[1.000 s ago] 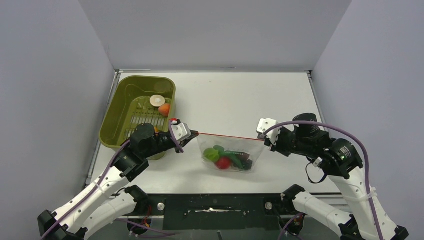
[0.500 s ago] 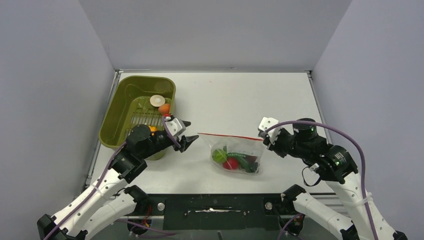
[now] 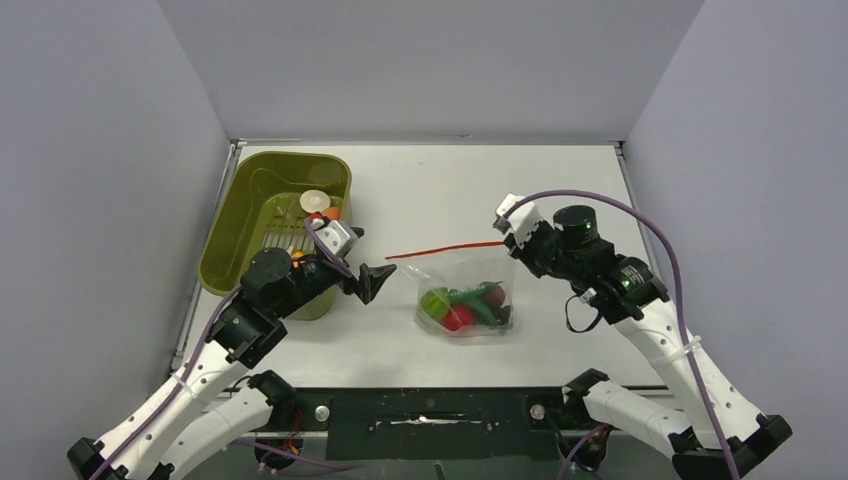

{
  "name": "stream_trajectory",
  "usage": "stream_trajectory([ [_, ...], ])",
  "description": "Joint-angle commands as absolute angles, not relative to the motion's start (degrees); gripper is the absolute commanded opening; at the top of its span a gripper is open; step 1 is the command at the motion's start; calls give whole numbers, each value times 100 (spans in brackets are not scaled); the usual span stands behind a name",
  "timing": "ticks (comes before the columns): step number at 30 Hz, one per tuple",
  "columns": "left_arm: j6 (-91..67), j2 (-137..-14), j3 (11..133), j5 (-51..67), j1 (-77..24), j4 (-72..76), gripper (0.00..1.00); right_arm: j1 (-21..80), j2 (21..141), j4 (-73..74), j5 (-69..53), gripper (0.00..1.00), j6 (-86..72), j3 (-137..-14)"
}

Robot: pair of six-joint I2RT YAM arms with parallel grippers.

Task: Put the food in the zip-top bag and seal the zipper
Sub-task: Place the zipper food storage bag at the center of the board.

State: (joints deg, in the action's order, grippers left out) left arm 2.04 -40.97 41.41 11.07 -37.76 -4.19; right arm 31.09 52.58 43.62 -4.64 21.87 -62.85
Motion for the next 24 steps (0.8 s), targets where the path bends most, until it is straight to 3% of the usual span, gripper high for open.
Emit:
stream_trajectory([
  [1,-37,-3940,4316,906,-3766,-178,98,2708,5682,3478,-1,0,2134,-6428],
  [10,-173,-4074,4305,1078,-3765,-200,98,1196,6529,2255,-457,0,1552,-6257],
  [17,-722,-4475,4527,674,-3769,-375,98,793,7115,1528,-90,7,1070,-6092],
  [20,-875,-4561,4625,492,-3768,-447,98,773,7223,1556,116,23,801,-6174],
  [24,-1138,-4640,4755,52,-3770,-600,98,792,7144,2088,69,59,465,-6516],
])
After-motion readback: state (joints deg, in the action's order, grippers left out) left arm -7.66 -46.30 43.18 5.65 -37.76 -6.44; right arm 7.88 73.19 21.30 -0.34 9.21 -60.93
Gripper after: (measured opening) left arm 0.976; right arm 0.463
